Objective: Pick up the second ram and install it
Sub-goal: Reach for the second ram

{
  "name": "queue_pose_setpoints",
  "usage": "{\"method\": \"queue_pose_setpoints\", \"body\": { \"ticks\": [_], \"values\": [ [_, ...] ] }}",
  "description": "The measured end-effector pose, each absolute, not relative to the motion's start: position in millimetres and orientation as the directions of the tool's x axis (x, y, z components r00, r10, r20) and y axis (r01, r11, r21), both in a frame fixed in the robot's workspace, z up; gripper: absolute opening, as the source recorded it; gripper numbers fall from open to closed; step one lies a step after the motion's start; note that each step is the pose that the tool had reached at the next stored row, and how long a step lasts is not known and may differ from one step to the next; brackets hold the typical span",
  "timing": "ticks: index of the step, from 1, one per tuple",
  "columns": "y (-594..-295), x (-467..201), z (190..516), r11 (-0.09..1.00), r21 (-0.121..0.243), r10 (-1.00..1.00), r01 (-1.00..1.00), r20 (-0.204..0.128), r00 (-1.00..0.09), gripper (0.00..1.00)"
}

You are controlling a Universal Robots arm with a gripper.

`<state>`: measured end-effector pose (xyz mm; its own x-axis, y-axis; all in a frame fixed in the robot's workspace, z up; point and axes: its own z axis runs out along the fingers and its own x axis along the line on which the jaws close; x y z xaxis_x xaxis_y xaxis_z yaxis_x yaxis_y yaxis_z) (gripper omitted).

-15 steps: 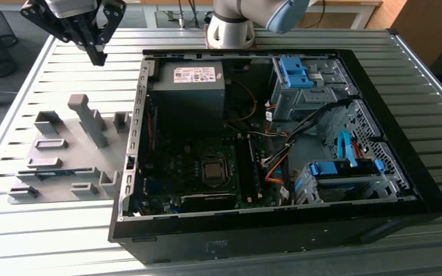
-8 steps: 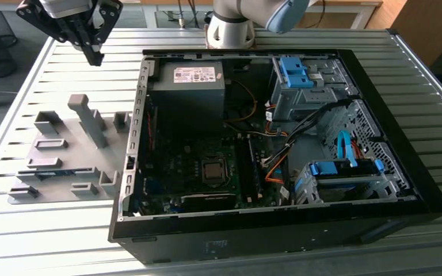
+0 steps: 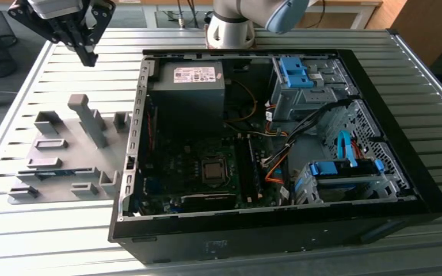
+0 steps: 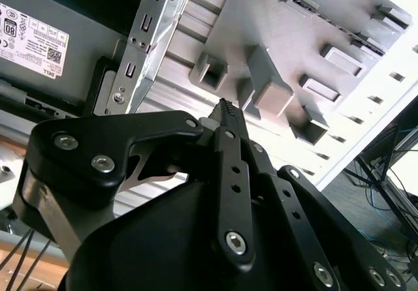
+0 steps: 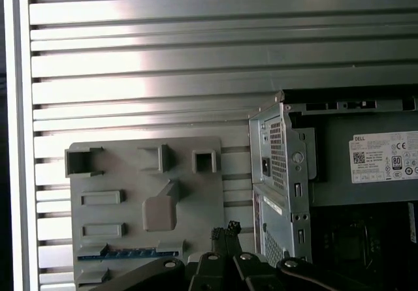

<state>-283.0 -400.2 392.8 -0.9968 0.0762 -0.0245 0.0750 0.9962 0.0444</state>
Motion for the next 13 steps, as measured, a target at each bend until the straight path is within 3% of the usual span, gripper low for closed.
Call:
{"method": "queue_pose_setpoints", "body": {
  "ticks": [13],
  "values": [
    [-410.6,-294.5,392.8,0.996,0.044,0.076,0.075,-0.025,-0.997,0.10]
  ]
}}
